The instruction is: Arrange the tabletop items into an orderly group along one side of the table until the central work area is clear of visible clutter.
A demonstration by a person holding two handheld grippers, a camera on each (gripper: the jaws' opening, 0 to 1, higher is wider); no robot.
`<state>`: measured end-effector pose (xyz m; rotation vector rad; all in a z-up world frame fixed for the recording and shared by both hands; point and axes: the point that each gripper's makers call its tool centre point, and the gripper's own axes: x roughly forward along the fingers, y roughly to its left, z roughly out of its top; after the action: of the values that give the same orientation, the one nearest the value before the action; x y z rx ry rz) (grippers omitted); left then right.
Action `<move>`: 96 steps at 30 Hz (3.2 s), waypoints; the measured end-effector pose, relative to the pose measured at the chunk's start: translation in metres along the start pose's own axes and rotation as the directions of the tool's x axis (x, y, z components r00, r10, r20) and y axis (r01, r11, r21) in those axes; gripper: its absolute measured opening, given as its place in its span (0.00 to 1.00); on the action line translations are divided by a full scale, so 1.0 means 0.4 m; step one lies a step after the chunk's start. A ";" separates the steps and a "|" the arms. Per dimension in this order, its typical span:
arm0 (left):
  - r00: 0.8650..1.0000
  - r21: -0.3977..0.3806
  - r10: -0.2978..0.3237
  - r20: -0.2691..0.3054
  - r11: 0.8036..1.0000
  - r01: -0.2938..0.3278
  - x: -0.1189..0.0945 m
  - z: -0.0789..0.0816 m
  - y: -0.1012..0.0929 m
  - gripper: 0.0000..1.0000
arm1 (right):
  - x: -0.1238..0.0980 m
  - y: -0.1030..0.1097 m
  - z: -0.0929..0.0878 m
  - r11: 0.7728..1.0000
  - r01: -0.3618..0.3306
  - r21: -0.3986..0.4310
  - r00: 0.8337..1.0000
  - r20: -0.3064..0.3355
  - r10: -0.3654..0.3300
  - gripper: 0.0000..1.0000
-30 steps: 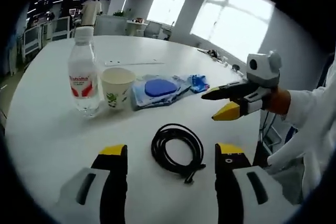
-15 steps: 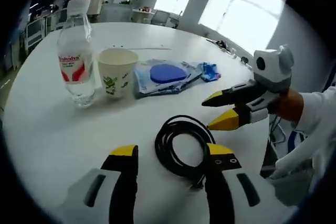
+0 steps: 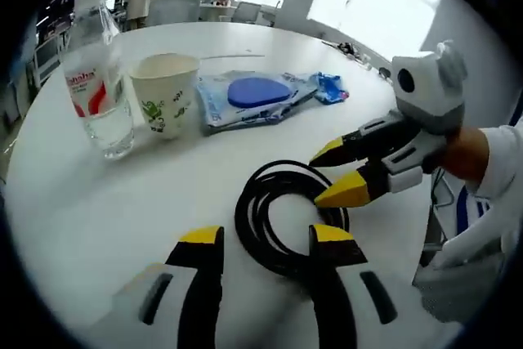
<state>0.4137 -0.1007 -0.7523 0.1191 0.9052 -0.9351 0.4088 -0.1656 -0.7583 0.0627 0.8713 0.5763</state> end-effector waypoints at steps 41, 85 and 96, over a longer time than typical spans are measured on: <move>0.998 -0.118 0.065 0.002 0.991 -0.065 -0.031 0.009 0.010 0.03 | -0.051 0.031 0.058 0.998 -0.017 0.064 0.998 0.066 0.013 0.00; 0.985 0.044 -0.020 0.169 0.999 0.013 -0.083 0.317 -0.221 0.00 | -0.392 -0.081 0.196 0.997 0.077 0.016 0.949 0.306 -0.078 0.00; 0.982 0.113 -0.076 0.173 0.992 0.057 -0.019 0.411 -0.340 0.00 | -0.518 -0.178 0.183 0.990 0.133 0.041 0.931 0.337 -0.139 0.00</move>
<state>0.4134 -0.2542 -0.6039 0.0967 0.6981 -1.0399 0.3910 -0.3167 -0.5846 0.1132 0.5388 0.4115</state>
